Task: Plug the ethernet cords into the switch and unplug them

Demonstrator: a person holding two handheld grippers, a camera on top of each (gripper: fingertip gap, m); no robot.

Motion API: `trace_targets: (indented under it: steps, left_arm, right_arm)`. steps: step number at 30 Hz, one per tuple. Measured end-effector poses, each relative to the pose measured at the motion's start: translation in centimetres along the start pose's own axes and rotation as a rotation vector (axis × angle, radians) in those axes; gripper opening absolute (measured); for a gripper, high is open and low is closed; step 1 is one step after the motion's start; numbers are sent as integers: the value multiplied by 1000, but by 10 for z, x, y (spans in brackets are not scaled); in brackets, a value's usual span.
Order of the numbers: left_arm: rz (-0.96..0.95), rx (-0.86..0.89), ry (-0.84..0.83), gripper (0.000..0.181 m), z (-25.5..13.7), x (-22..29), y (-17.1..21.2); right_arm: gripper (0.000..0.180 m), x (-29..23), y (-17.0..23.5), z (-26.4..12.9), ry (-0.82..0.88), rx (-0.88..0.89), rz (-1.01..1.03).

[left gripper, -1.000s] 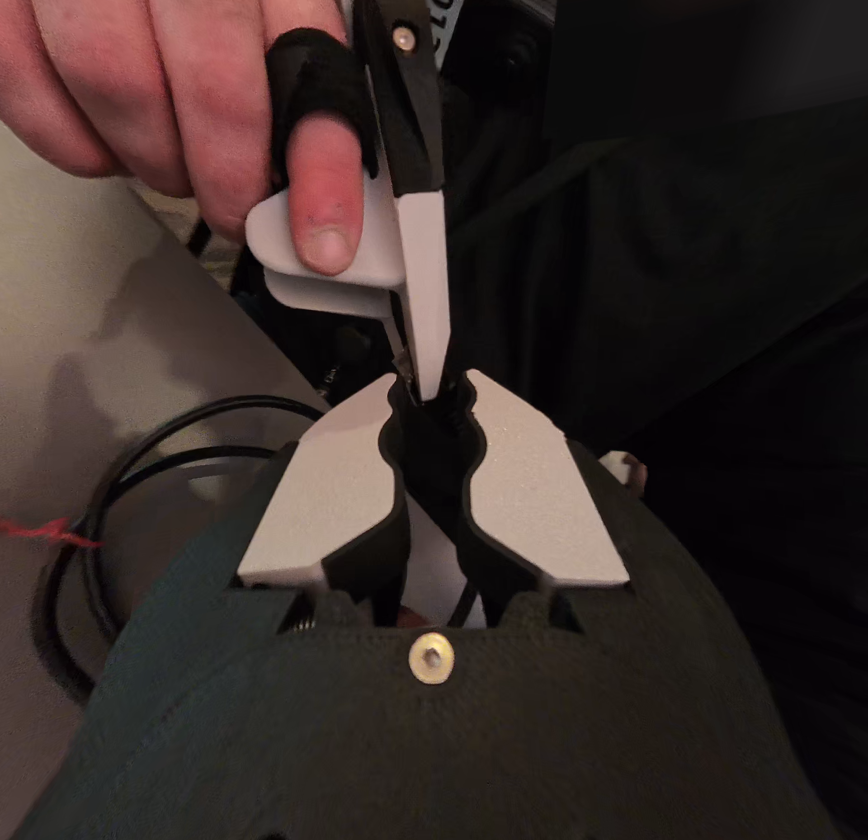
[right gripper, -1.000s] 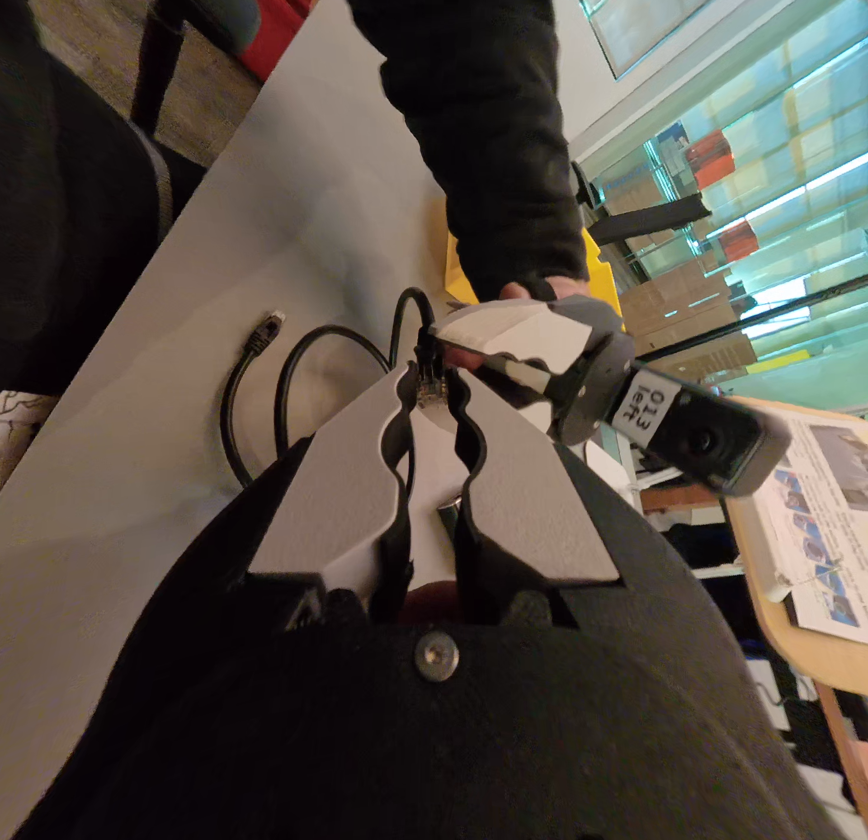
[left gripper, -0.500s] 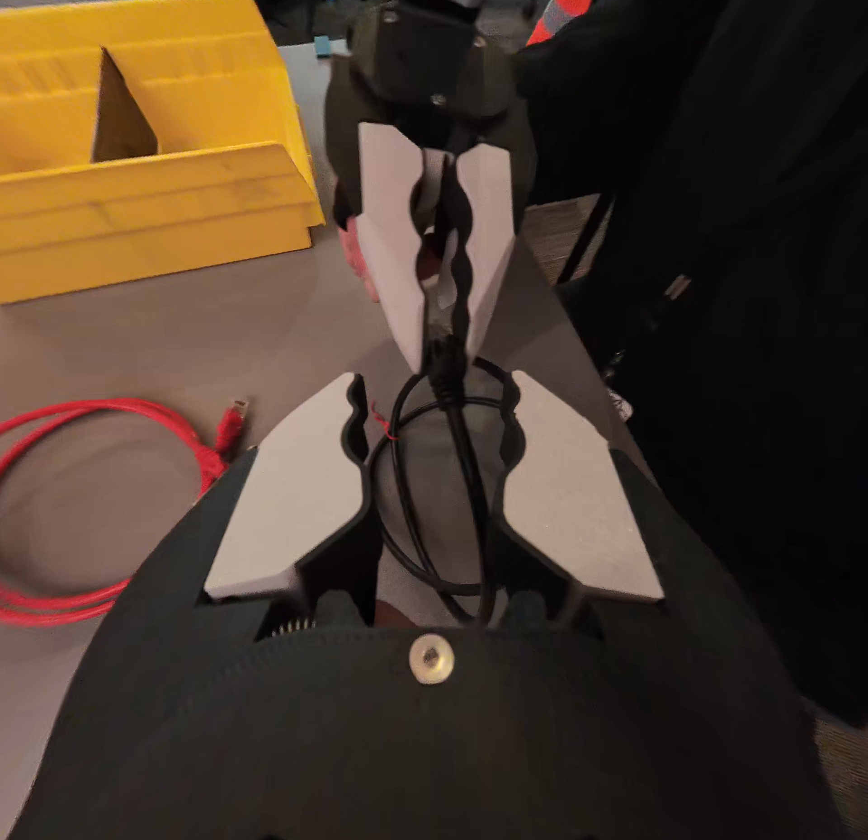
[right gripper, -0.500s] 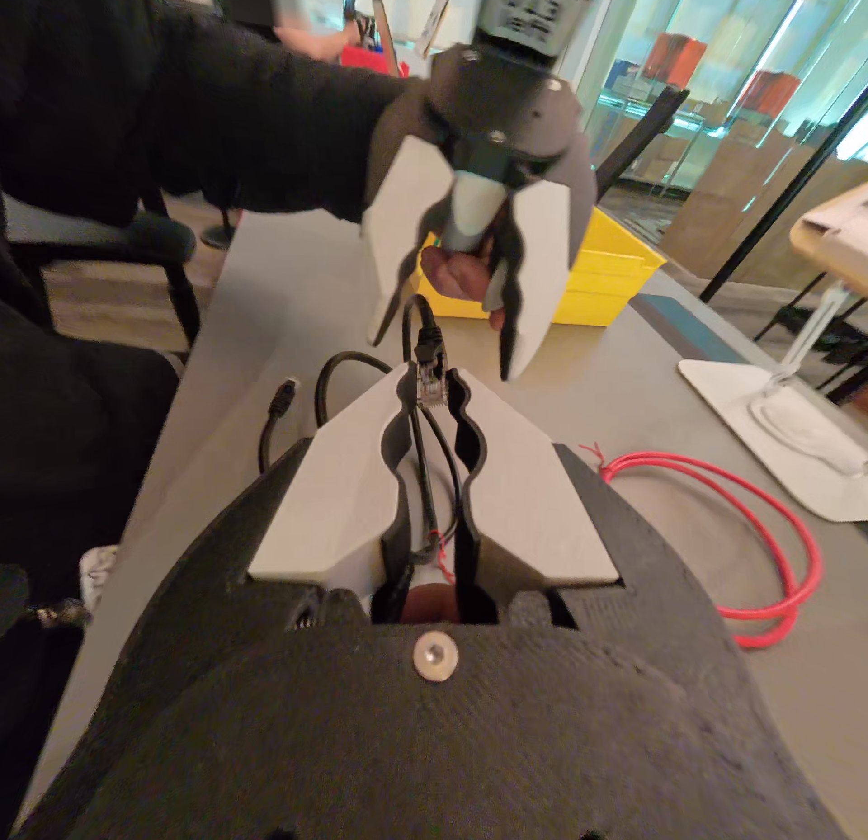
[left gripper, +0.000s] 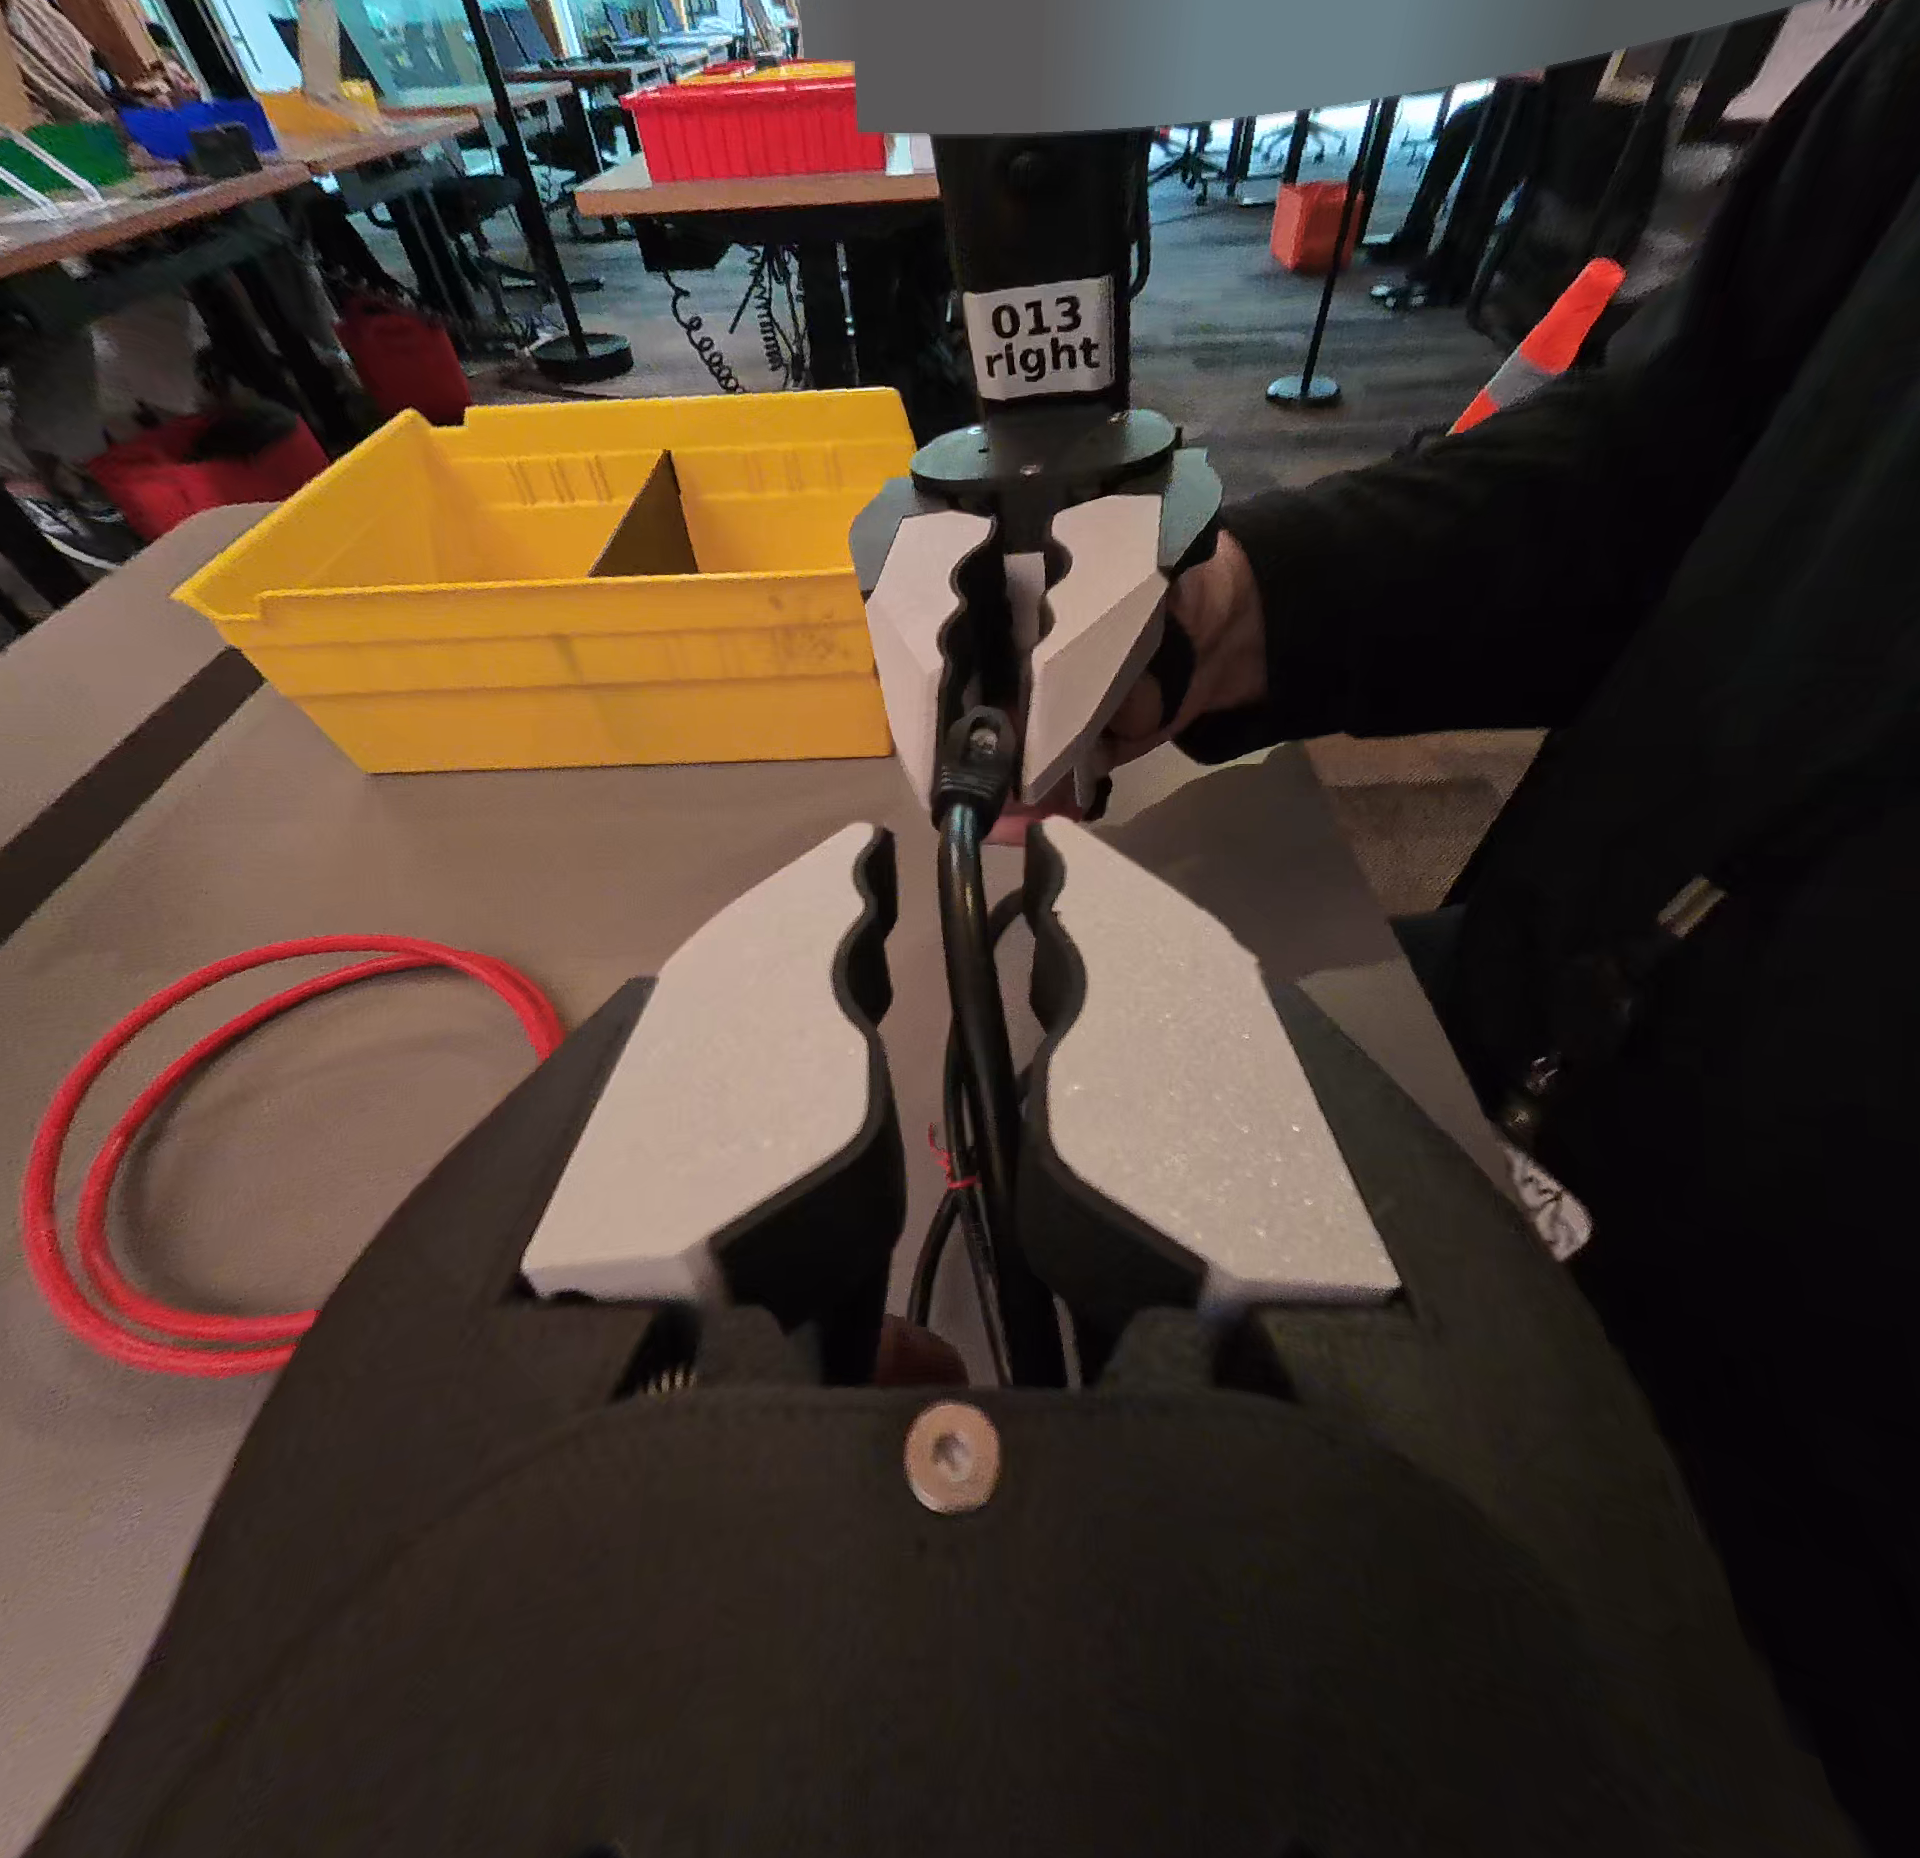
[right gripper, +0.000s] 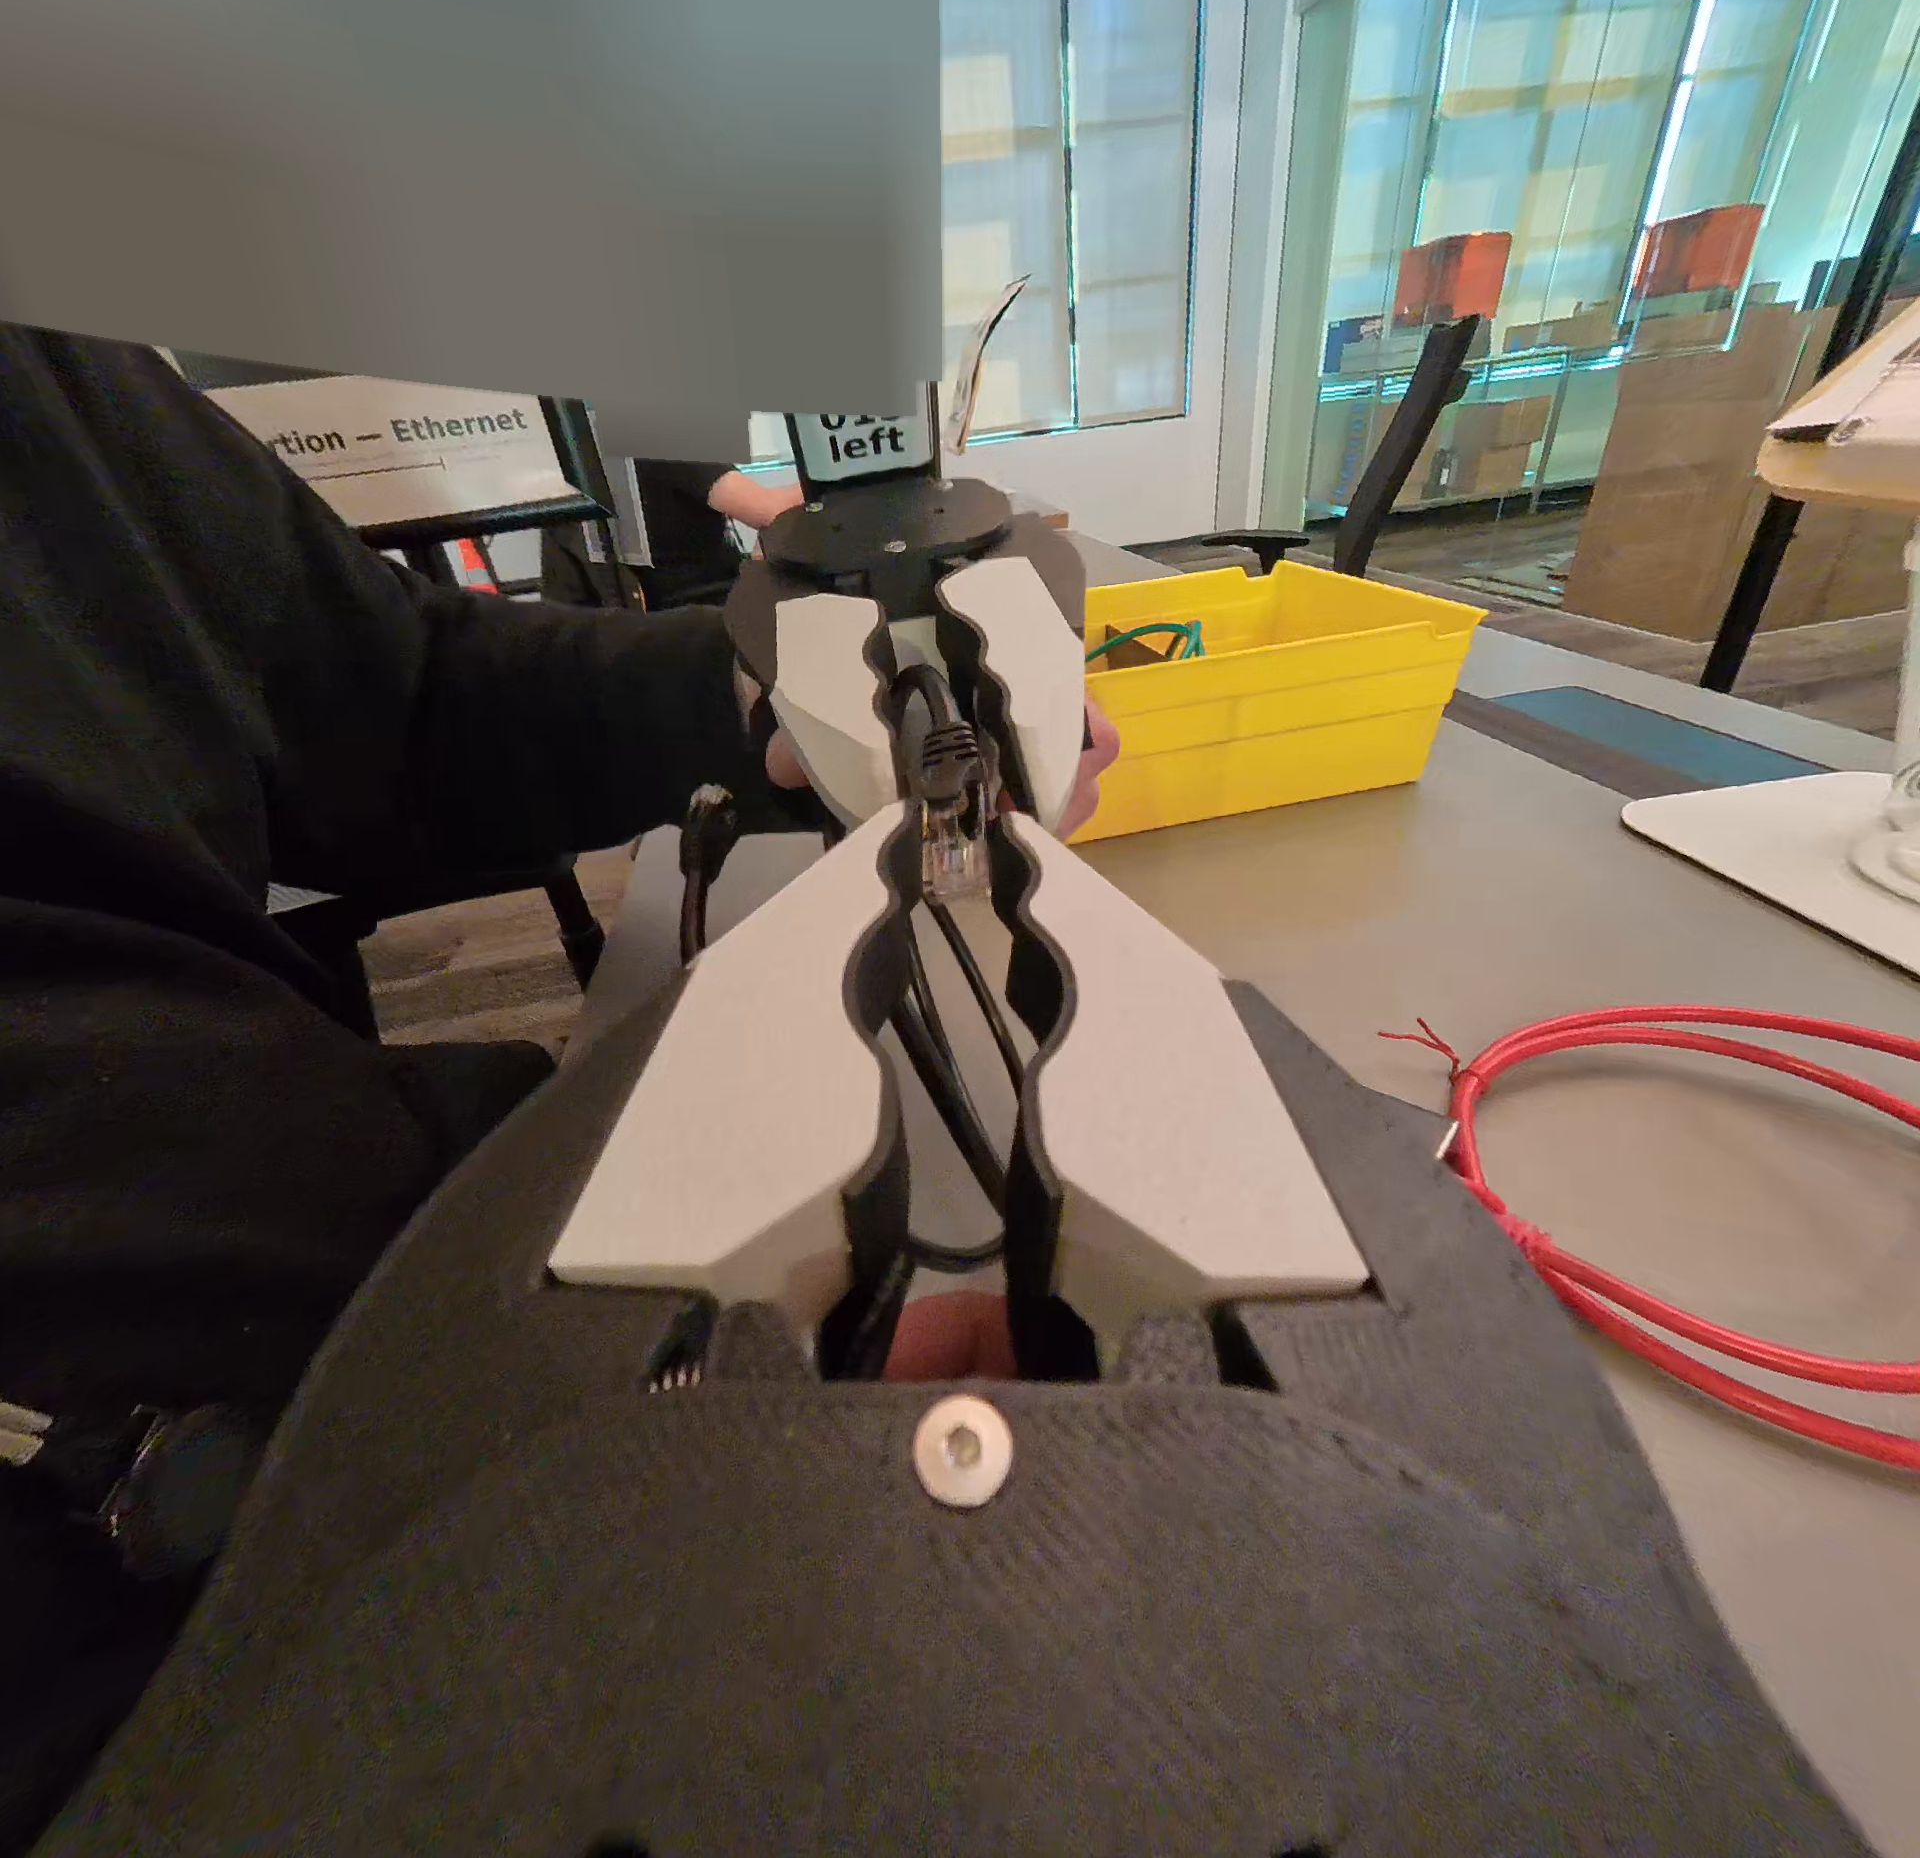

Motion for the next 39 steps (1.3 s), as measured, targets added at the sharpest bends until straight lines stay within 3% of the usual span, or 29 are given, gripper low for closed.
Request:
trace_targets:
  steps: [16,28,34,39]
  left_arm:
    - [-111,194,21,15,4,2,2]
    - [-103,228,-1,10,2,3,4]
    - [-137,257,-96,10,-17,-9,3]
    - [-104,213,-205,10,-38,-16,11]
  right_arm:
    - [11,6,3,-4,-63,18,87]
    - [11,6,5,-2,-81,19,115]
    - [31,19,0,-11,-6,51,142]
    - [38,40,13,-15,193,-142,-17]
Point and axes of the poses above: each gripper's, where its closed fingertips meet, z out along the fingers, y out of its underside, x = y × z across the jaws, the point moved 6 cm from there along -z, back along the fingers, and after that the axes turned 3 degrees about -x, right-handed, at the moved point
